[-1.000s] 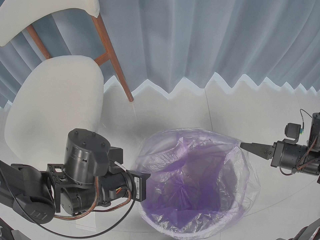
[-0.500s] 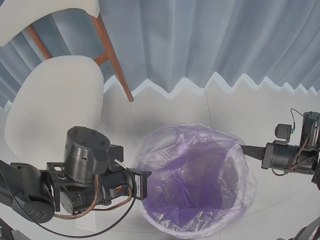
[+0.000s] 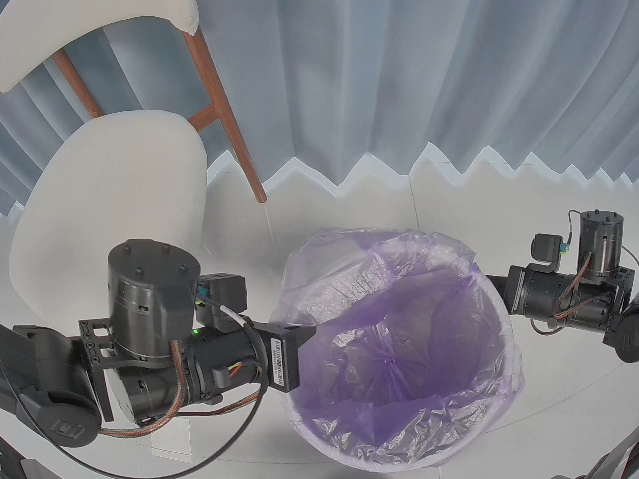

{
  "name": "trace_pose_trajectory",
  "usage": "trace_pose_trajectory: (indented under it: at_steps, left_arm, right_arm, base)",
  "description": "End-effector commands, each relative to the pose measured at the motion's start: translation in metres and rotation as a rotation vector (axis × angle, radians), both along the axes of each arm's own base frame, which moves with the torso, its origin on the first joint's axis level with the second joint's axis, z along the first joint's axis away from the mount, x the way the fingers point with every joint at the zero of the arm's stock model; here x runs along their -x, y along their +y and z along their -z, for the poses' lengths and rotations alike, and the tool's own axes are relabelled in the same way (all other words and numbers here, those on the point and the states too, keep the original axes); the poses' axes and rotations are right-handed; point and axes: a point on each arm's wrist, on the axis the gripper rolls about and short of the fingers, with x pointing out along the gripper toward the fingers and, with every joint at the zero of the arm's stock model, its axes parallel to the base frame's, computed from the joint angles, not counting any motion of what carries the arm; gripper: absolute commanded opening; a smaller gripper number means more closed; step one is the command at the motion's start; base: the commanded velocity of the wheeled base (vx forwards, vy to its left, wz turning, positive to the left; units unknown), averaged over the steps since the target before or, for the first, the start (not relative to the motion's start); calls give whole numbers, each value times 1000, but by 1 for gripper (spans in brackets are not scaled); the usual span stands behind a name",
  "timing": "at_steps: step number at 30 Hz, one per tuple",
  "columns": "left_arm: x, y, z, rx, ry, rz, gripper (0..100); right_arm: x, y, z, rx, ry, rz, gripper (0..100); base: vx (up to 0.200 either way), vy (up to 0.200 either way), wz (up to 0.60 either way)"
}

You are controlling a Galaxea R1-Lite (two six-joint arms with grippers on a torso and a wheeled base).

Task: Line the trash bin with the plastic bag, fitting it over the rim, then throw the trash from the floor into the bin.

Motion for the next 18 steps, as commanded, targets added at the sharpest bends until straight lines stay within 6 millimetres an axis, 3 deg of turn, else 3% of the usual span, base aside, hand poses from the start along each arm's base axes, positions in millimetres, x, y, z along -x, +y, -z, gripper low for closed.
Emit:
trace_pose_trajectory:
  at_steps: [1,9,10,15,18]
  left_arm:
    - [0,3,0,1,-1,-6,0]
    - [1,7,7,-37,4,-8,0]
    - [0,7,7,-41,2,-9,0]
    - [-3,10,6,-37,-2,-27,0]
    - [-8,16,5,-30,-3,-57,0]
  right_arm:
    - [-8,-1,11,14,34,15,0]
    - [-9,-9,8,5,-2,47,0]
    - [-5,-10,9,6,4,48,100]
    - [11,-19,9,-4,10,79,100]
    - [21,-38,9,-41,33,166,100]
  base:
    - [0,0,0]
    - [0,0,0]
    - [0,0,0]
    - [0,0,0]
    - [0,0,0]
